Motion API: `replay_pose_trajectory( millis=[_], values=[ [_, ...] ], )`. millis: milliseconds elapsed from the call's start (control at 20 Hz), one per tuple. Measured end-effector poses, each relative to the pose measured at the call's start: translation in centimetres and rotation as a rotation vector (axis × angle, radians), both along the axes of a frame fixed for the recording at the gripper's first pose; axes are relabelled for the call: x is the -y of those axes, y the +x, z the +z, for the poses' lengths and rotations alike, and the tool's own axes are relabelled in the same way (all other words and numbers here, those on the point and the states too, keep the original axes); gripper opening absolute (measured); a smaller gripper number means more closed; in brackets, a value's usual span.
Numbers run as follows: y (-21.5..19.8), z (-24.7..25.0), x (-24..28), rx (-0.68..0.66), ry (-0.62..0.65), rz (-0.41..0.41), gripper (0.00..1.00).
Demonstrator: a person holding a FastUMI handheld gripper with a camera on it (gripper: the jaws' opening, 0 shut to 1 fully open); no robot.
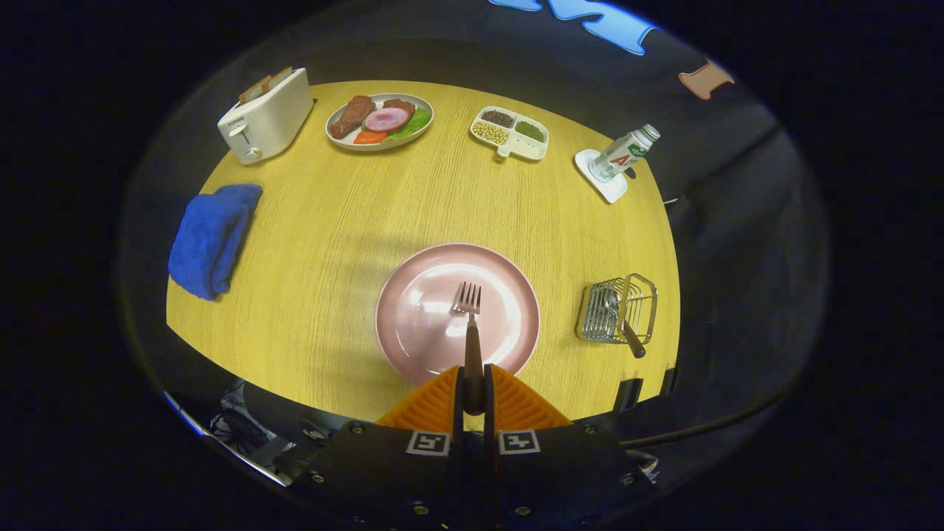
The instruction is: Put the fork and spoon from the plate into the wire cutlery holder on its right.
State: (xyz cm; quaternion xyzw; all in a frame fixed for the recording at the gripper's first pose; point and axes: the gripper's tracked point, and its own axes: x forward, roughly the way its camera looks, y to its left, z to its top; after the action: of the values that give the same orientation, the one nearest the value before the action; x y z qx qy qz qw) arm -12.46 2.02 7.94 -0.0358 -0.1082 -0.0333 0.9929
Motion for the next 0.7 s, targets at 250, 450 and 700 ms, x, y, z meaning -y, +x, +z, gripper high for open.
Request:
replay_pose_trajectory(
  millis=[250, 450, 700],
  values=[
    [-1.9, 1.0, 1.7, 0.038, 0.028, -0.023, 0.1],
    [-2.9, 1.6, 3.3, 0.059, 0.047, -0.042, 0.1],
    [-4.1, 2.3, 6.5, 0.083, 0.078, -0.086, 0.1]
  ],
)
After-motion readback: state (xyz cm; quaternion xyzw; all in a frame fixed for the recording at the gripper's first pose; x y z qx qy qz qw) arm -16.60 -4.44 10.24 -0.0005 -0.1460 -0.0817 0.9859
